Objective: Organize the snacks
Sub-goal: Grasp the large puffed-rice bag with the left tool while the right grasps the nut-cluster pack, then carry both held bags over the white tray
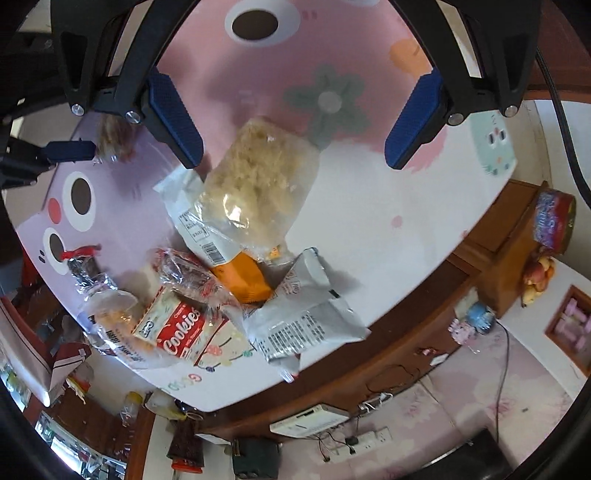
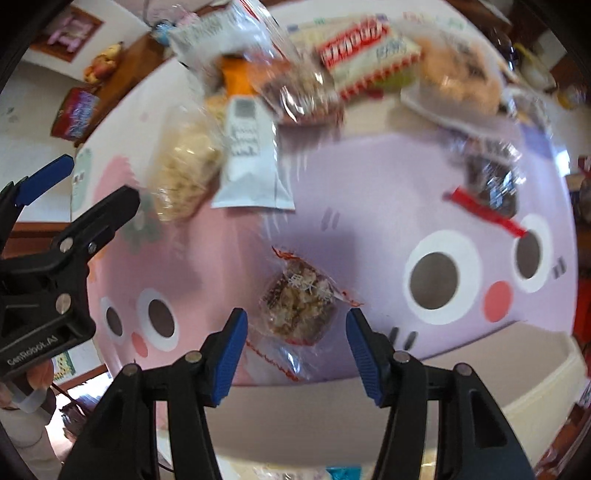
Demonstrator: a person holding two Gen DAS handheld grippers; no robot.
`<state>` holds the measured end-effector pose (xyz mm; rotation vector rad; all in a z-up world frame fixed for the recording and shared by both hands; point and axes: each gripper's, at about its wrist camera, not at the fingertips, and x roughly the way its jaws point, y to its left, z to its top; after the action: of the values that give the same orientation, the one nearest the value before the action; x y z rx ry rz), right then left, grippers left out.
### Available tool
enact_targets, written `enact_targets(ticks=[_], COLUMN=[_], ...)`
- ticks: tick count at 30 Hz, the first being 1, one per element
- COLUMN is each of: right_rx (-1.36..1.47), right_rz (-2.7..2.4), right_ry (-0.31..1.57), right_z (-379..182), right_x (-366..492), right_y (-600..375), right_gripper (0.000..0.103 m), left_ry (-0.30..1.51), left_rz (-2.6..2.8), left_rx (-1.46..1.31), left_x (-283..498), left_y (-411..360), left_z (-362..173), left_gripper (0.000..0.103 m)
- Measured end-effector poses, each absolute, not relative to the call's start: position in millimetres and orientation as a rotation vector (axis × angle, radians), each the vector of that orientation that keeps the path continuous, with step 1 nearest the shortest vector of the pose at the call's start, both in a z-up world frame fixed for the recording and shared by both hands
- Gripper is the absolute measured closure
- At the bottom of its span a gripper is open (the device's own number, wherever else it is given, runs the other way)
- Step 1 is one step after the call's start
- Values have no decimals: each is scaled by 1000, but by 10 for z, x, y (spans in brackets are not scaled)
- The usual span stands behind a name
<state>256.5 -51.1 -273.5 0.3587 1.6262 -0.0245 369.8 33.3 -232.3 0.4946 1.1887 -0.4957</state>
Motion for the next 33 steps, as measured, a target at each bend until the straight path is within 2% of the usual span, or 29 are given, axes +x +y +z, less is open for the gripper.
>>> enact_targets(ticks=[7,10,11,12,14,15,21,27,33], right_rx=[385,334,318,314,303,300,300,314,329], right_rz=[-103,-98,-102,-101,-92,-88,-65,-35,41], right_ry=[1684,1672,1668,1664,1654,1653,1599,1467,1327], right_z=[-2984,-2984,-2981,-2980,-2964,-2959,-2789,-2396,-1759], right_x=[2570,2547,2535,2525,2493,2484,2403,2287,2126], right_y=[-510,-433,-410,-395,-361,-341,-345,-517,-668], right_gripper=[45,47,50,52,53,54,54,54,54], left_ry=[1254,1273,1275,1279,1297,1286,1240,1143,1040], left_rz=[-512,-522,-526,-523,-506,-487,-445,-384,-298], left_rx=[495,492,494,501,515,520,413,307,236], left_x=[3884,3905,3900,3897,3890,3889,3785,3486,2837], left_y=[206,170,155,144,138,143,325,593,769], left_z=[-2644,-2725,-2742,-2766,-2843,-2842,-2660,-1954,-1150], left_gripper=[5,13,24,39,53,57,61,62,62])
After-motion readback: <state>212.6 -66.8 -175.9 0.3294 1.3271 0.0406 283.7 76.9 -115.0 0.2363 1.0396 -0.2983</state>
